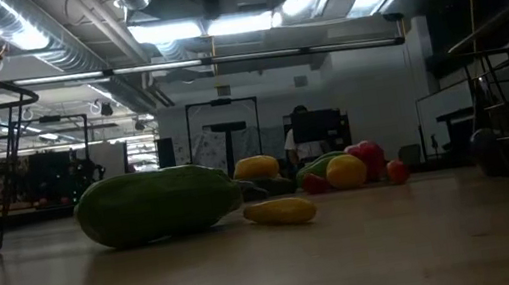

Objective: Sort produce into baskets
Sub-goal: Put the right lemon into the left wire basket

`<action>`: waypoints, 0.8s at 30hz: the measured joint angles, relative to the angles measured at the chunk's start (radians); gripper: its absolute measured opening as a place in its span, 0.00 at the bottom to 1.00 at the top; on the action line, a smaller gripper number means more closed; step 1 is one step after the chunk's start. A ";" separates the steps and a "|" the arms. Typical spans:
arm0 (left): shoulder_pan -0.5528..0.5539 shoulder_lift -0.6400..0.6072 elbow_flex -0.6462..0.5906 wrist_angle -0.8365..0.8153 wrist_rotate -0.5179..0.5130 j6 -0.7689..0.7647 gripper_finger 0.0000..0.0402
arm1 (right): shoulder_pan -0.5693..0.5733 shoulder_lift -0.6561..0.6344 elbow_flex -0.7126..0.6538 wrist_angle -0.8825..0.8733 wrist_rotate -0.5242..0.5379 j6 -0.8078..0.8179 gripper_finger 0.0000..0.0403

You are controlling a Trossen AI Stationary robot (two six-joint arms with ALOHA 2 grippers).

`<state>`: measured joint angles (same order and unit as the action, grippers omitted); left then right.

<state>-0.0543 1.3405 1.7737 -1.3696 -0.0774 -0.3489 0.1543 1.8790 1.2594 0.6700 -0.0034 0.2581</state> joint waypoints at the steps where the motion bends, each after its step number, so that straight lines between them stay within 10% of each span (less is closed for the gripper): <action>1: -0.005 -0.011 0.000 -0.008 -0.006 -0.014 0.56 | 0.005 0.031 0.045 -0.004 -0.008 0.000 0.60; 14: -0.033 -0.099 0.001 -0.044 -0.097 -0.045 0.56 | 0.024 0.367 0.482 -0.229 -0.041 0.000 0.60; 24: -0.033 -0.098 0.001 -0.058 -0.104 -0.036 0.56 | 0.030 0.470 0.518 -0.236 -0.053 0.003 0.60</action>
<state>-0.0875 1.2427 1.7744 -1.4273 -0.1810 -0.3851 0.1841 2.3491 1.7771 0.4341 -0.0564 0.2611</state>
